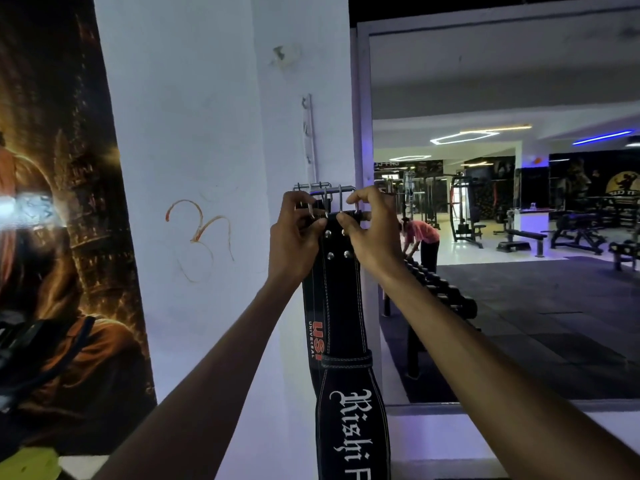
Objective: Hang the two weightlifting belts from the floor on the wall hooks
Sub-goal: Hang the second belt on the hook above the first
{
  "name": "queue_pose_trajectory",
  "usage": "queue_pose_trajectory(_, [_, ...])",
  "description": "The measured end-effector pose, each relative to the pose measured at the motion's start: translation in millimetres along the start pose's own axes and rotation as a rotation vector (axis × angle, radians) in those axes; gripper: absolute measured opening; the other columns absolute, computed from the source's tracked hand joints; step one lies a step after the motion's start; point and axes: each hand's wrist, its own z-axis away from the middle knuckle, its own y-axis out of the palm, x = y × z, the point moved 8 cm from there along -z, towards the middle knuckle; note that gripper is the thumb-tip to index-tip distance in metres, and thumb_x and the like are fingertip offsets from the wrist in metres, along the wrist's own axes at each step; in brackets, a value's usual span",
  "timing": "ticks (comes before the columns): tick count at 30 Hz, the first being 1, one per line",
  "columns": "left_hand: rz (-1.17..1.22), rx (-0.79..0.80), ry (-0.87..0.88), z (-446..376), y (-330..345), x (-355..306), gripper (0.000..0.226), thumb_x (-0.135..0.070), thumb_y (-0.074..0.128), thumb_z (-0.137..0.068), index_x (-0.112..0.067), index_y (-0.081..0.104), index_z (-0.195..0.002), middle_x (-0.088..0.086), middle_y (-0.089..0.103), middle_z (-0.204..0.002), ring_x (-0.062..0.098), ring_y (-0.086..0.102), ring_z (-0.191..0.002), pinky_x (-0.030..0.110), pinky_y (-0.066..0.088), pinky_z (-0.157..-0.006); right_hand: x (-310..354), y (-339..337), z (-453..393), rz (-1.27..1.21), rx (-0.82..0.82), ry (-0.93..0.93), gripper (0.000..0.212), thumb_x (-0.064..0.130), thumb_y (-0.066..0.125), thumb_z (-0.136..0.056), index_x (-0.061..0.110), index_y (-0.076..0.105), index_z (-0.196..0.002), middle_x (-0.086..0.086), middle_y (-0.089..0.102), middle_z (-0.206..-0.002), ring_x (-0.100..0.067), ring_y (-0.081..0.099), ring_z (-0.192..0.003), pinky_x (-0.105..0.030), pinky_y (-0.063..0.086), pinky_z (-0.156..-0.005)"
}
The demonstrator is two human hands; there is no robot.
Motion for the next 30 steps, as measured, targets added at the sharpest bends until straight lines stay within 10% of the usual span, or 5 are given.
queue_pose_trajectory(6, [-0.015,-0.022,0.007,-38,11,45,0.035,-0.001,0.064,-0.093,-0.016,0.072,-0.124,0.006,0.079,-0.107,0.019,0.077,-0.098,0.042,0.063,-0.089,-45,33,-40,-0.027,0.115,-0.032,0.038,0.015,0.072,-0.086,0.022,0.067,-0.123,0.000,0.064,-0.127,-0.007,0.058,-0.111,-0.027,0.049,-0.099])
queue_pose_trajectory(17, [-0.023,0.048,0.119,-149,25,150,0.026,-0.004,0.064,-0.091,-0.024,0.067,-0.108,-0.005,0.075,-0.095,0.020,0.076,-0.091,0.047,0.061,-0.089,-113,111,-131,-0.080,-0.049,-0.122,0.010,0.011,0.071,-0.087,0.007,0.077,-0.093,0.000,0.074,-0.090,-0.011,0.068,-0.090,-0.015,0.049,-0.076])
queue_pose_trajectory(23, [0.112,-0.014,0.025,-210,26,183,0.063,-0.008,0.071,-0.091,-0.024,0.041,-0.144,-0.008,0.075,-0.095,0.014,0.077,-0.087,0.033,0.062,-0.086,-133,144,-185,-0.134,-0.108,-0.086,0.010,0.015,0.072,-0.086,0.007,0.077,-0.088,0.002,0.074,-0.083,-0.009,0.067,-0.080,-0.025,0.053,-0.079])
queue_pose_trajectory(30, [0.121,-0.130,0.046,-269,23,193,0.043,-0.012,0.075,-0.089,-0.018,0.064,-0.130,0.005,0.078,-0.104,0.008,0.075,-0.082,0.030,0.063,-0.087,-139,168,-248,-0.131,-0.138,-0.111,0.010,0.019,0.073,-0.085,0.011,0.078,-0.088,0.003,0.077,-0.089,-0.013,0.071,-0.091,-0.034,0.056,-0.089])
